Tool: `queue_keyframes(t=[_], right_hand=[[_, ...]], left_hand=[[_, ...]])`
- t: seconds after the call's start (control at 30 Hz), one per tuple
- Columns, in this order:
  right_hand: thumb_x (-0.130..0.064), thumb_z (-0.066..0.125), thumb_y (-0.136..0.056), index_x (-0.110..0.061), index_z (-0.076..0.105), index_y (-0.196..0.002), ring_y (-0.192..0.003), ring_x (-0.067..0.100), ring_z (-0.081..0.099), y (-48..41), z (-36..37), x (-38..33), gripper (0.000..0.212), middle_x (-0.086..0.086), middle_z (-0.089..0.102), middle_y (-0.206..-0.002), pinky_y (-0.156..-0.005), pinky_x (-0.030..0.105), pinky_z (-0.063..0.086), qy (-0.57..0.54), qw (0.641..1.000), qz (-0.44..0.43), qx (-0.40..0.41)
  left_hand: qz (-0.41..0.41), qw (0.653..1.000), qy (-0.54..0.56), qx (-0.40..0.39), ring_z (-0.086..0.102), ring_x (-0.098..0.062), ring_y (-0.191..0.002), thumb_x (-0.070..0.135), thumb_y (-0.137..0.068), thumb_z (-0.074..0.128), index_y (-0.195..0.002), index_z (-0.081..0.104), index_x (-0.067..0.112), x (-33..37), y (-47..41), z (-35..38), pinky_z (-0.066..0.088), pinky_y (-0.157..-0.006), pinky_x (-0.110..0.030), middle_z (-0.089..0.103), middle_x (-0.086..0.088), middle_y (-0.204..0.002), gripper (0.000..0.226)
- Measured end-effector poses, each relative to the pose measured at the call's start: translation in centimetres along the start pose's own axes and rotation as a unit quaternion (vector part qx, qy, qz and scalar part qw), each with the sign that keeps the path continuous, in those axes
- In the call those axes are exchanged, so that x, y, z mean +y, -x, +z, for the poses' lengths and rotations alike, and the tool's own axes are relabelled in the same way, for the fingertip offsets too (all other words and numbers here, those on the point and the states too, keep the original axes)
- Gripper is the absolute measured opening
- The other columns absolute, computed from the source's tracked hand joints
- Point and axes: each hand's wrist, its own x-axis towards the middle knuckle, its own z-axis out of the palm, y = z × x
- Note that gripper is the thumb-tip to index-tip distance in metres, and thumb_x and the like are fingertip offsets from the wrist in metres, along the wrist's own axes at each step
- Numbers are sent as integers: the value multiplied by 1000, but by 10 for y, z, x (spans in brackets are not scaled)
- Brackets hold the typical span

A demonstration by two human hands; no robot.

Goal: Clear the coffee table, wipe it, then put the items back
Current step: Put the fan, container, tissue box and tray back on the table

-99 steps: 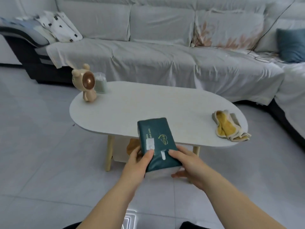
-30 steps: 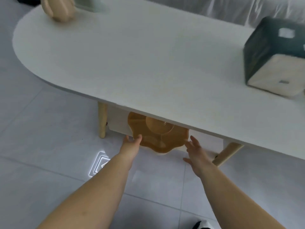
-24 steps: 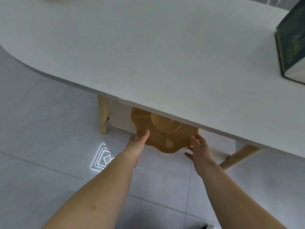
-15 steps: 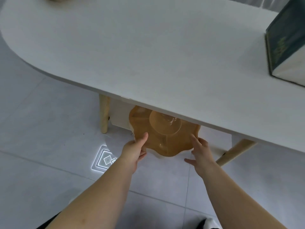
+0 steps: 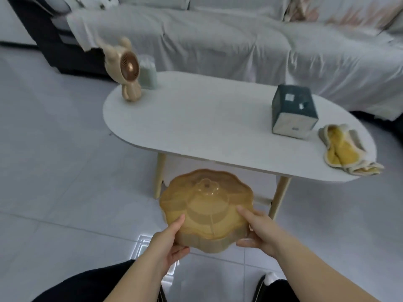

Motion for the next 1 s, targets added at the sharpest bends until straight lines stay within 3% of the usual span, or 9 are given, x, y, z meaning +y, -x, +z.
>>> queue_keyframes(t=[0.13,0.3,0.37,0.47,0.53,0.67,0.87,1.0], right_hand=[[-36,59,-84,-7,38,-129,-97,32,62,55,7,5,57,14,54,-115,-50,30,58,-14,1000,1,-16],[-33,58,-86,-6,36,-128,-87,24,61,101,12,3,54,7,55,-102,-50,30,57,-39,997,-50,-38],[-31,57,-87,-8,34,-129,-91,24,60,112,10,-5,53,6,55,-106,-51,31,56,-51,995,-74,-39],[-30,55,-88,-10,30,-136,-107,31,56,120,6,-24,57,11,50,-128,-57,32,55,-67,991,-107,-35],[-28,54,-89,-10,29,-137,-108,32,55,120,4,-40,57,12,50,-128,-58,32,54,-81,988,-125,-34],[-24,52,-91,-10,34,-134,-93,27,58,109,2,-72,48,2,53,-99,-57,32,53,-96,983,-156,-25],[-24,49,-92,-9,37,-131,-79,20,58,71,-1,-102,43,2,53,-92,-57,30,53,-103,979,-177,4],[-26,48,-93,-10,40,-127,-85,22,59,45,-3,-110,39,6,56,-101,-59,27,52,-88,981,-171,17]], left_hand=[[26,999,-23,-17,63,-24,-82,37,-77,63,-82,60,15,1,53,-17,49,-61,-30,67,-11,-93,23],[83,995,-33,-32,64,-23,-83,35,-77,63,-83,62,13,10,99,-23,48,-62,-30,70,-10,-89,22],[106,993,-32,-38,64,-22,-82,33,-78,62,-82,62,12,21,110,-18,49,-63,-31,70,-9,-86,21],[138,989,-27,-50,64,-22,-81,33,-79,60,-81,60,13,43,118,-5,48,-63,-30,69,-9,-85,20],[151,987,-24,-57,63,-21,-81,33,-80,59,-82,60,15,58,116,5,48,-62,-29,69,-8,-86,18],[164,985,-23,-49,61,-19,-75,33,-82,58,-80,59,15,89,99,26,49,-62,-29,66,-6,-82,18],[178,982,-35,-41,59,-16,-73,29,-84,57,-84,57,10,124,58,56,48,-63,-28,64,-4,-78,19],[182,982,-51,-8,58,-23,-85,25,-84,57,-90,58,4,137,28,68,46,-77,-33,63,-10,-90,22]])
